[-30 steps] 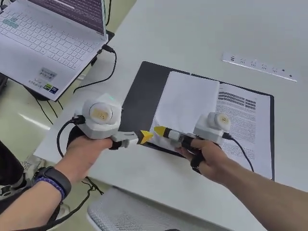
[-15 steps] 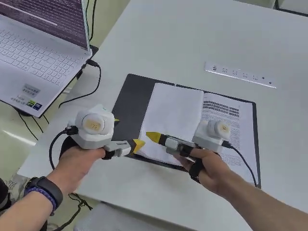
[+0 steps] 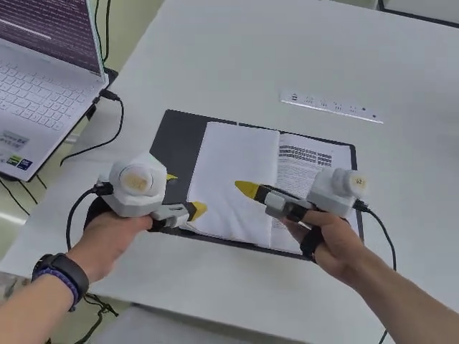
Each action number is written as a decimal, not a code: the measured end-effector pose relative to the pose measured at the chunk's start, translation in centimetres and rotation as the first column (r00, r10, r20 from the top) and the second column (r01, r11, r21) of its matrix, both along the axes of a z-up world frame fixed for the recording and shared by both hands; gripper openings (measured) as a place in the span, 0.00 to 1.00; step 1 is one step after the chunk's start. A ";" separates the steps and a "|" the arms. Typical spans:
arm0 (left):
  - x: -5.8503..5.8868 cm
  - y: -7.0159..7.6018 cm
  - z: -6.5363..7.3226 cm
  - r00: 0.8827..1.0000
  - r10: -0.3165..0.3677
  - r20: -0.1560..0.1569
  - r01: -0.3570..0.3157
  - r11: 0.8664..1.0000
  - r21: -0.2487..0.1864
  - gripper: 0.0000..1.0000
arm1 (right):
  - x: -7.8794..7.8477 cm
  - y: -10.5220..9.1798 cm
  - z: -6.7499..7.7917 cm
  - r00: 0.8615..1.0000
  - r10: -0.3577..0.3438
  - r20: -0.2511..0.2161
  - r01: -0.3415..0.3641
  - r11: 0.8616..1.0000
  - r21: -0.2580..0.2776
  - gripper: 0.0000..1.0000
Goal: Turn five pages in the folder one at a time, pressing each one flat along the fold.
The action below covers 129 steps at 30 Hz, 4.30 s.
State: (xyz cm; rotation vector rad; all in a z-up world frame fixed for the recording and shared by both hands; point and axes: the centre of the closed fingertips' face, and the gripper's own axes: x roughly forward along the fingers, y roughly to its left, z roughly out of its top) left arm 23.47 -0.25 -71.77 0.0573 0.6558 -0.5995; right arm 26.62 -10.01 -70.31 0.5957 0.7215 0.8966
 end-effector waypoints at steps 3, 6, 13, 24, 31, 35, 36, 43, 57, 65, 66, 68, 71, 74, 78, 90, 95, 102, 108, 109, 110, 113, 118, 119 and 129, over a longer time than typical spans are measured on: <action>0.2 -0.5 -0.3 1.000 -0.010 0.001 0.010 1.000 0.003 0.40 | -0.3 -0.5 0.5 1.000 -0.001 0.010 0.001 1.000 -0.001 0.49; 0.4 -0.7 -1.4 1.000 -0.020 -0.007 0.020 0.999 0.043 0.34 | -0.5 -1.2 0.6 1.000 -0.005 0.015 0.005 1.000 0.001 0.49; -0.4 -1.9 -3.0 0.998 -0.039 -0.046 0.041 0.998 0.039 0.22 | -1.3 -2.3 0.7 1.000 -0.024 0.012 0.024 1.000 0.002 0.47; -2.6 -0.9 -6.3 0.991 -0.029 -0.134 0.042 0.995 0.091 0.00 | -1.3 -3.0 0.6 0.999 -0.033 0.012 0.033 0.999 -0.002 0.47; -2.5 -0.8 -6.2 0.991 -0.013 -0.135 0.024 0.997 0.078 0.00 | -1.1 -3.0 0.3 0.999 -0.021 0.024 0.021 0.999 -0.023 0.46; -2.5 -0.7 -6.1 0.991 -0.014 -0.135 0.024 0.997 0.076 0.00 | -0.2 -2.9 0.1 0.999 -0.016 0.030 0.017 0.999 -0.034 0.45; -2.4 -0.7 -6.2 0.991 -0.013 -0.134 0.024 0.997 0.077 0.00 | 0.0 -2.9 0.0 0.999 -0.014 0.030 0.015 0.999 -0.036 0.44; -2.1 -0.5 -6.5 0.992 -0.004 -0.128 0.015 0.997 0.082 0.00 | 2.1 -3.2 -0.6 0.999 -0.017 0.038 0.020 0.998 -0.062 0.40; -1.8 -0.2 -6.9 0.987 -0.003 -0.159 0.014 0.998 0.065 0.00 | 6.4 -3.9 -3.2 0.992 -0.122 -0.031 0.122 0.992 -0.018 0.21; -1.7 -0.1 -7.1 0.986 0.003 -0.165 0.007 0.998 0.059 0.00 | 6.8 -4.3 -6.0 0.987 -0.133 -0.085 0.129 0.990 -0.053 0.11; -1.7 -0.1 -7.2 0.986 0.001 -0.164 0.009 0.998 0.061 0.00 | 6.7 -4.1 -6.0 0.988 -0.131 -0.085 0.127 0.991 -0.052 0.10; -1.7 -0.2 -7.2 0.987 -0.002 -0.163 0.013 0.998 0.065 0.00 | 6.4 -3.7 -5.7 0.988 -0.130 -0.082 0.127 0.991 -0.049 0.09; -1.6 -0.1 -7.3 0.986 -0.001 -0.166 0.013 0.998 0.068 0.00 | 6.3 -3.5 -5.8 0.987 -0.137 -0.083 0.134 0.990 -0.050 0.05; -1.5 -0.2 -7.4 0.986 0.001 -0.167 0.010 0.998 0.069 0.00 | 6.3 -3.3 -5.6 0.984 -0.148 -0.102 0.145 0.989 -0.032 0.03; -1.5 -0.2 -7.4 0.986 0.002 -0.168 0.010 0.998 0.067 0.00 | 6.7 -3.4 -5.5 0.983 -0.156 -0.093 0.154 0.987 -0.035 0.00; -1.5 -0.3 -7.4 0.985 0.003 -0.171 0.007 0.998 0.063 0.00 | 8.1 -3.8 -5.5 0.979 -0.173 -0.104 0.175 0.985 0.010 0.00; -1.5 -0.3 -7.4 0.985 0.007 -0.173 0.003 0.998 0.059 0.00 | 8.8 -3.7 -5.1 0.975 -0.205 -0.091 0.207 0.978 0.023 0.00; -1.6 -0.4 -7.4 0.985 0.008 -0.173 0.002 0.998 0.058 0.00 | 11.0 -3.6 -4.8 0.959 -0.273 -0.078 0.277 0.959 0.051 0.00; -1.6 -0.4 -7.3 0.985 0.009 -0.170 0.001 0.998 0.058 0.00 | 14.1 -4.1 -5.5 0.936 -0.346 -0.066 0.350 0.935 0.065 0.00; -1.6 -0.4 -7.3 0.985 0.010 -0.170 -0.001 0.998 0.058 0.00 | 14.3 -4.1 -5.4 0.933 -0.354 -0.064 0.358 0.931 0.067 0.00; -1.6 -0.4 -7.3 0.985 0.012 -0.170 -0.002 0.998 0.057 0.00 | 14.6 -3.9 -5.3 0.932 -0.359 -0.057 0.362 0.930 0.063 0.00; -1.5 -0.4 -7.3 0.985 0.009 -0.170 0.001 0.998 0.061 0.00 | 15.4 -3.6 -5.2 0.933 -0.358 -0.037 0.360 0.932 0.045 0.00; -1.6 -0.3 -7.4 0.987 0.001 -0.164 0.010 0.998 0.066 0.00 | 17.5 -4.0 -5.7 0.940 -0.340 -0.010 0.340 0.940 0.008 0.00; -1.6 -0.3 -7.4 0.987 0.002 -0.163 0.009 0.998 0.064 0.00 | 18.2 -4.3 -5.6 0.926 -0.376 -0.021 0.376 0.926 0.022 0.00; -1.6 -0.2 -7.4 0.986 -0.002 -0.165 0.013 0.998 0.064 0.00 | 20.5 -4.7 -6.4 0.888 -0.457 -0.060 0.460 0.885 0.065 0.00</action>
